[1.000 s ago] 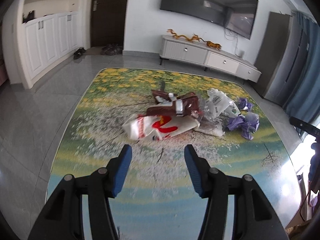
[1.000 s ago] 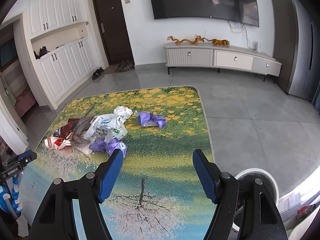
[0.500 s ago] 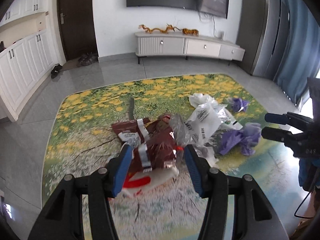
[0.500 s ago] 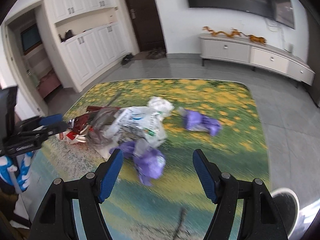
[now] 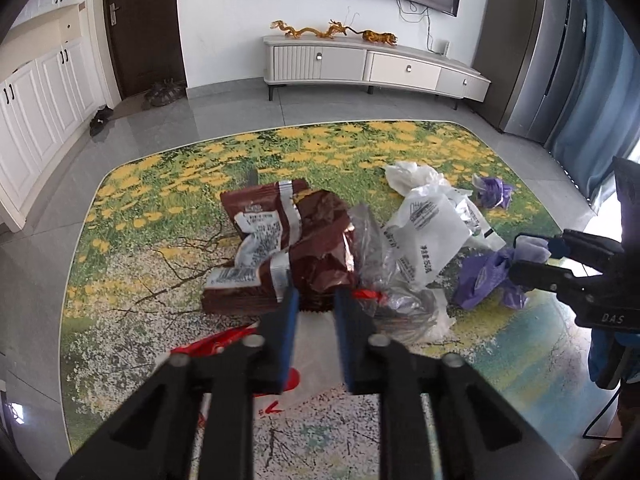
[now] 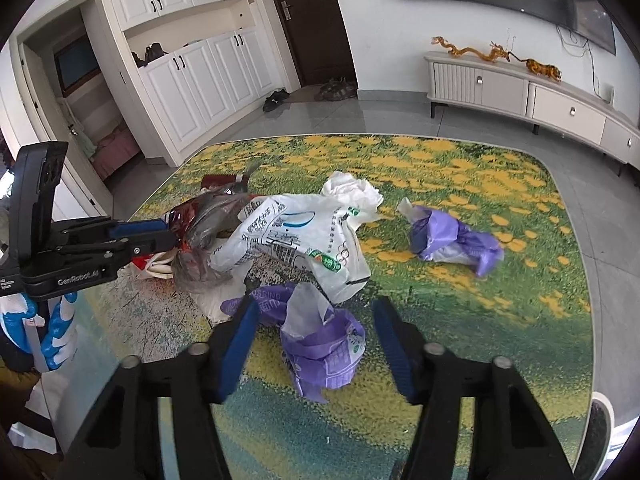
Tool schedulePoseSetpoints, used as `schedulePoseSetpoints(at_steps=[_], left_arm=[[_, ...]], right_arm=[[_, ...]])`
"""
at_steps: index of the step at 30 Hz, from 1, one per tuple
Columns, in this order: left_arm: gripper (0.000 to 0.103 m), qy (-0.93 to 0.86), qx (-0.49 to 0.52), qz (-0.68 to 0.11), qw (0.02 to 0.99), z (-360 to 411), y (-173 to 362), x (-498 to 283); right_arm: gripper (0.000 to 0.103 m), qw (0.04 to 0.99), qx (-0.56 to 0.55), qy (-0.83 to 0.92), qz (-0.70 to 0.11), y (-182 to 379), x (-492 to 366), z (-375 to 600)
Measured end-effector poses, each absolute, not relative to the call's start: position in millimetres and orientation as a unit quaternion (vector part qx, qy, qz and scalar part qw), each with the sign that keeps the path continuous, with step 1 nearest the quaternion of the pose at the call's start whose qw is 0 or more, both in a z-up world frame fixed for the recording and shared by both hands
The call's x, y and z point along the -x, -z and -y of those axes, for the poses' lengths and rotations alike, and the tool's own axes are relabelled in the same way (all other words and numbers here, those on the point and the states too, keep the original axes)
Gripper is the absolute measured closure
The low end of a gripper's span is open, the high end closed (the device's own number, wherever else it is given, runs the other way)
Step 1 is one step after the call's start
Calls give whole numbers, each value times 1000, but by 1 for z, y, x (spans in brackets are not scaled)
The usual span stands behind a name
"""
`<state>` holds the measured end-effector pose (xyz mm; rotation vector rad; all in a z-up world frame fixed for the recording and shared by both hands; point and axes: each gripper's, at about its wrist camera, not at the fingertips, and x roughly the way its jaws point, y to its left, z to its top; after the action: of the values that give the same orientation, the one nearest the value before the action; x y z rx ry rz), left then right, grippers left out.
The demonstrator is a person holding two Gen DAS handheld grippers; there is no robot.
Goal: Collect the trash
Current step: 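Grasp the brown snack bag with the left tool while the right tool grasps a purple bag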
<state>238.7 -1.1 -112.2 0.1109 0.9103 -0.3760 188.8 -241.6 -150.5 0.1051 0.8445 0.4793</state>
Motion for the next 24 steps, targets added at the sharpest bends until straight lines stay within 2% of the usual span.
schedulePoseSetpoints(at_steps=[1, 3, 5, 8, 9, 10, 11, 21, 23, 24], left_arm=[[92, 181, -51, -436, 880, 1, 112, -239], [92, 181, -45, -435, 881, 1, 111, -239], [92, 189, -38, -424, 885, 0, 104, -235], [84, 189, -48, -405, 893, 1, 90, -227], [71, 191, -48, -402, 894, 1, 88, -227], [54, 192, -50, -399, 895, 2, 86, -227], [49, 190, -53, -395, 897, 3, 84, -228], [49, 171, -81, -410, 892, 17, 101, -254], [51, 161, -91, -416, 890, 18, 107, -259], [56, 158, -92, -421, 888, 17, 110, -262]], right_arm=[[63, 882, -52, -231, -407, 151, -188, 242], [67, 881, -54, -232, -408, 152, -185, 243], [67, 881, -52, -232, -408, 151, -180, 244], [67, 880, -54, -234, -410, 151, -177, 245], [67, 880, -56, -234, -410, 151, -176, 245], [67, 879, -57, -235, -410, 151, -176, 245], [66, 879, -60, -236, -409, 152, -175, 246], [64, 878, -71, -236, -409, 153, -176, 249], [64, 878, -72, -237, -409, 153, -176, 249], [64, 878, -72, -237, -409, 153, -176, 249]])
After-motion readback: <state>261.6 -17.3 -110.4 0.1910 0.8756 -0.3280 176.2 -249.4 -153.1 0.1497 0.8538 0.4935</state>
